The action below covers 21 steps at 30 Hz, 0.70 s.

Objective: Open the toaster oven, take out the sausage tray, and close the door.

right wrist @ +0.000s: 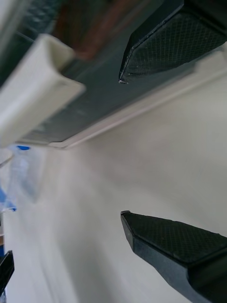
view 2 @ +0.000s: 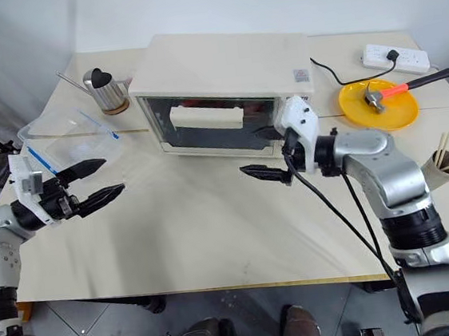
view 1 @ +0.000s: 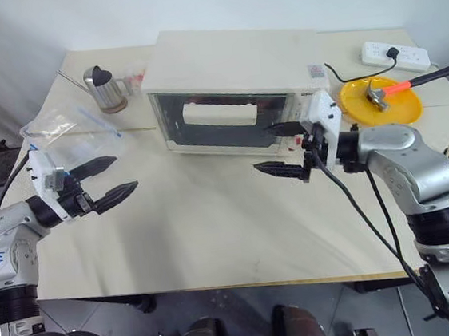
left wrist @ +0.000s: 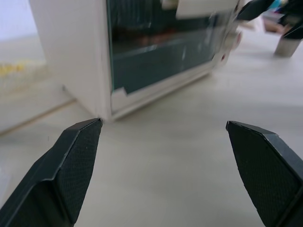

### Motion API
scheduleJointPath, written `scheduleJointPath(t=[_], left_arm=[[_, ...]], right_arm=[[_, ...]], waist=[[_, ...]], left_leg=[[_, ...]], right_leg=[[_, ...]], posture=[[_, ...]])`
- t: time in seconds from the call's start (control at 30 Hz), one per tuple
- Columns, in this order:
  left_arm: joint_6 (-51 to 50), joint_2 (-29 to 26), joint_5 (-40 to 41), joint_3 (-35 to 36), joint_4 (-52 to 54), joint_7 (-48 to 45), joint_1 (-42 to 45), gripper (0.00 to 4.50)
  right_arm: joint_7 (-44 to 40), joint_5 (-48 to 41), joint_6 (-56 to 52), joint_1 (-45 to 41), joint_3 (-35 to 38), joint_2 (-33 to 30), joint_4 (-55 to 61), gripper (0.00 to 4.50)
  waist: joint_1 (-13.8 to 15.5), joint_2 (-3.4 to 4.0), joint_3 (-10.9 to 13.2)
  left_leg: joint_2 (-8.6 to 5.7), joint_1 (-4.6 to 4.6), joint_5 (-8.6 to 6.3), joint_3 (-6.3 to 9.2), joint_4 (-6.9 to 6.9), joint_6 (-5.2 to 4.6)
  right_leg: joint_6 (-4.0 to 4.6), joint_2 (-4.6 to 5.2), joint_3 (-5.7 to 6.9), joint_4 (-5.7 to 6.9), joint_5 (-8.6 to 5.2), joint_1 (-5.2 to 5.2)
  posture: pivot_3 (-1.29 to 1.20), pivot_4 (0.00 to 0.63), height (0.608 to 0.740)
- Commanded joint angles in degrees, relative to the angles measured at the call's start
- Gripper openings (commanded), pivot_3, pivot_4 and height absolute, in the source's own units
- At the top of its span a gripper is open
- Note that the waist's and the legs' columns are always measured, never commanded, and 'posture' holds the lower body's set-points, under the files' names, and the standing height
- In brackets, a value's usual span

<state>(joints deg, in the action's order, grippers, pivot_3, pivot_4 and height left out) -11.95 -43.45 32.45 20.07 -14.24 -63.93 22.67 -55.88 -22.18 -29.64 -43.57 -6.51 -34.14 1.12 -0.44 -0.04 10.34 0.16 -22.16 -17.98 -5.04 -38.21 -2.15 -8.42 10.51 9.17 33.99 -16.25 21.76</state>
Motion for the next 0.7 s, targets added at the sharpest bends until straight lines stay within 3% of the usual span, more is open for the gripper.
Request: scheduleJointPath(t=[0.03,0.17,0.43,0.7], left_arm=[[1.36,0.23,2.56,3.24,2.1,0.37,1.49,4.45],[0.58,0.26,3.34,4.17,3.58,0.91,0.57,4.45],[-0.89,-0.62,3.41,5.38,4.89,2.47,-0.92,4.45],[-2.92,-1.25,1.7,1.95,0.84,2.03,5.15,4.45]], right_arm=[[-1.25,2.9,6.55,-5.6,-1.56,3.57,-6.15,4.5],[-2.68,2.67,7.74,-7.5,-1.23,5.13,-7.0,4.5],[-7.62,-0.25,2.73,-4.06,-1.82,2.97,2.59,4.5],[-9.11,1.37,2.71,0.82,-3.34,1.6,6.57,4.5]], waist=[[-0.44,-0.01,0.0],[-0.98,-0.01,0.01],[-1.19,-0.02,0.02],[-1.15,-0.04,0.02]], left_leg=[[-0.03,0.0,0.0,-0.03,-0.02,0.0],[-0.01,-0.01,0.01,0.01,0.02,0.01],[-0.04,-0.03,-0.02,-0.01,0.08,0.03],[-0.03,-0.03,-0.01,-0.13,0.02,0.05]], right_leg=[[0.0,-0.01,-0.02,0.01,0.0,0.01],[0.0,0.0,-0.01,0.09,0.0,0.04],[-0.01,-0.05,-0.01,0.09,0.0,0.15],[-0.01,-0.05,-0.12,0.12,0.0,0.18]], posture=[[0.0,0.15,0.74],[0.0,0.15,0.74],[0.0,0.15,0.74],[0.0,0.15,0.74]])
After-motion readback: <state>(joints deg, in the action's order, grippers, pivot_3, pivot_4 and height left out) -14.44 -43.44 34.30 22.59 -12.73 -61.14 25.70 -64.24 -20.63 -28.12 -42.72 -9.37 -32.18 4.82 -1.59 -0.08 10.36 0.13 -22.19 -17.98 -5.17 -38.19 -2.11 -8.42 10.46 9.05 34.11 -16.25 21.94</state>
